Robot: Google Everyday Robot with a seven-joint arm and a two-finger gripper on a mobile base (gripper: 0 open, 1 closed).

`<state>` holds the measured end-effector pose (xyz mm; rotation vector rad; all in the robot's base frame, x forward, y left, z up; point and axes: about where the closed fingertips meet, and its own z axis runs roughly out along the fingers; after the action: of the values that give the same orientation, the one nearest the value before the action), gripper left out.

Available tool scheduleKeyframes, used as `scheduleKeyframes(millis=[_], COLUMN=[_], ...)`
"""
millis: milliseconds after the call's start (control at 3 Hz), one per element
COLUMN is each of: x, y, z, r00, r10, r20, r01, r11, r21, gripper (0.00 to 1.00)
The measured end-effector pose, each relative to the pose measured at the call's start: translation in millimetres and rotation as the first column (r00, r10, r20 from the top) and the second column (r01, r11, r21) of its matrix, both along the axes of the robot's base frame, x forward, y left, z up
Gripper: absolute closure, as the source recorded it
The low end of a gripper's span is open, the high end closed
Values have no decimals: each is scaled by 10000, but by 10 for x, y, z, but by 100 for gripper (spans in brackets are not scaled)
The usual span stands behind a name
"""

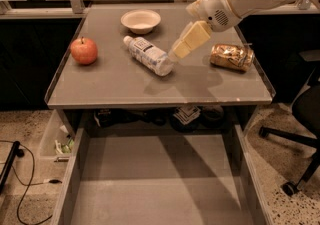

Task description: Place blue plastic bottle into top drawer

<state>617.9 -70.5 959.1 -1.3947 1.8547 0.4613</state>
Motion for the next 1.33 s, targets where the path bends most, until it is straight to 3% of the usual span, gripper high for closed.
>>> scheduleKeyframes(millis=[333,1000,1333], x=[0,266,410], y=[1,546,699], z=[-1,-508,-660], r00=[10000,9968,9914], r10=[0,-211,-534], r20=[-1,-767,-1195], r01=[0,274,695], r11=[10000,9963,9885], r21=[1,814,1345], gripper=[0,0,0])
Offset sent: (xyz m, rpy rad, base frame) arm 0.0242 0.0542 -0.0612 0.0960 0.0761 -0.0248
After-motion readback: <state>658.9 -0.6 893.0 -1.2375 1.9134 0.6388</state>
